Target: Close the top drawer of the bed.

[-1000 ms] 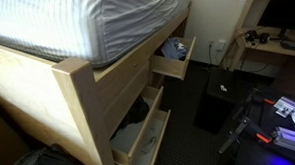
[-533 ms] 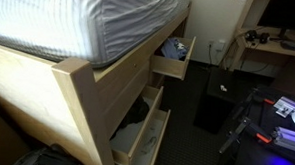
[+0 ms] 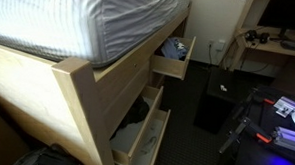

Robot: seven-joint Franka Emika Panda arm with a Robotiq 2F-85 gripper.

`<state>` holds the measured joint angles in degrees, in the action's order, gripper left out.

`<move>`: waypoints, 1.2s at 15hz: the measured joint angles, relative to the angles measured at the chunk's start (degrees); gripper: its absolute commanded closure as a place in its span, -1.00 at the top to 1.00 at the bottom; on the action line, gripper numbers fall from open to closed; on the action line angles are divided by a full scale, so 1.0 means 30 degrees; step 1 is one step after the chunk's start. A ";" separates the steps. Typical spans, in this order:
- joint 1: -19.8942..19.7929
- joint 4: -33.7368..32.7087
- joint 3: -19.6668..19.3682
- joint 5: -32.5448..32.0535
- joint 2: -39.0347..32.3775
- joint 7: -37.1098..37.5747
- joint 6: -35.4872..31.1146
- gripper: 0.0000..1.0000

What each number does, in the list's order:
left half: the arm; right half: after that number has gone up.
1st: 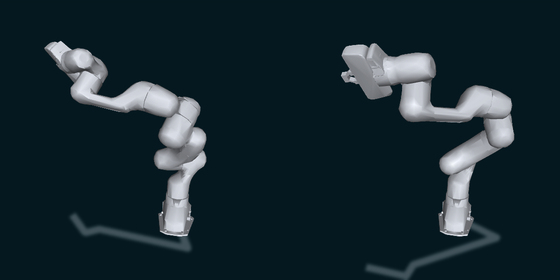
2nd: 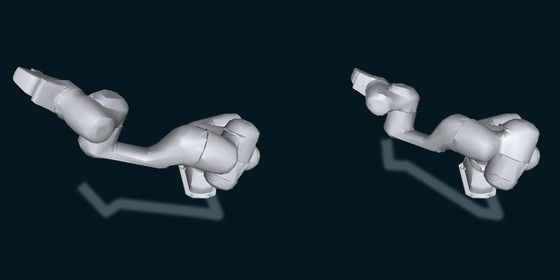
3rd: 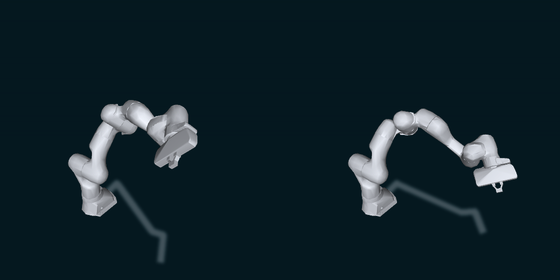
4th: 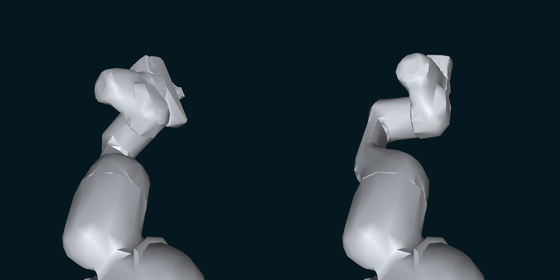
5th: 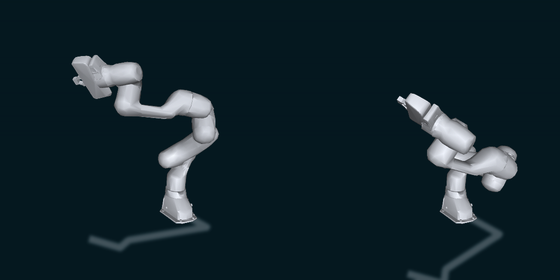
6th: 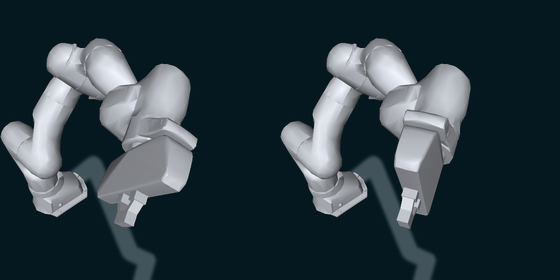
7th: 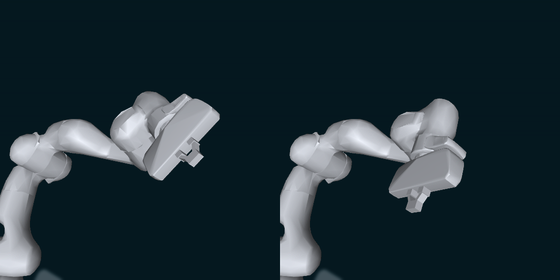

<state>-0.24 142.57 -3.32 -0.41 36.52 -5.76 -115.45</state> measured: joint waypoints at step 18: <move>-0.4698 -0.0476 -0.6621 0.2034 -0.6303 0.1427 -0.4616 1.00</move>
<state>-14.34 141.14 -23.18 5.69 17.61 -1.48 -129.30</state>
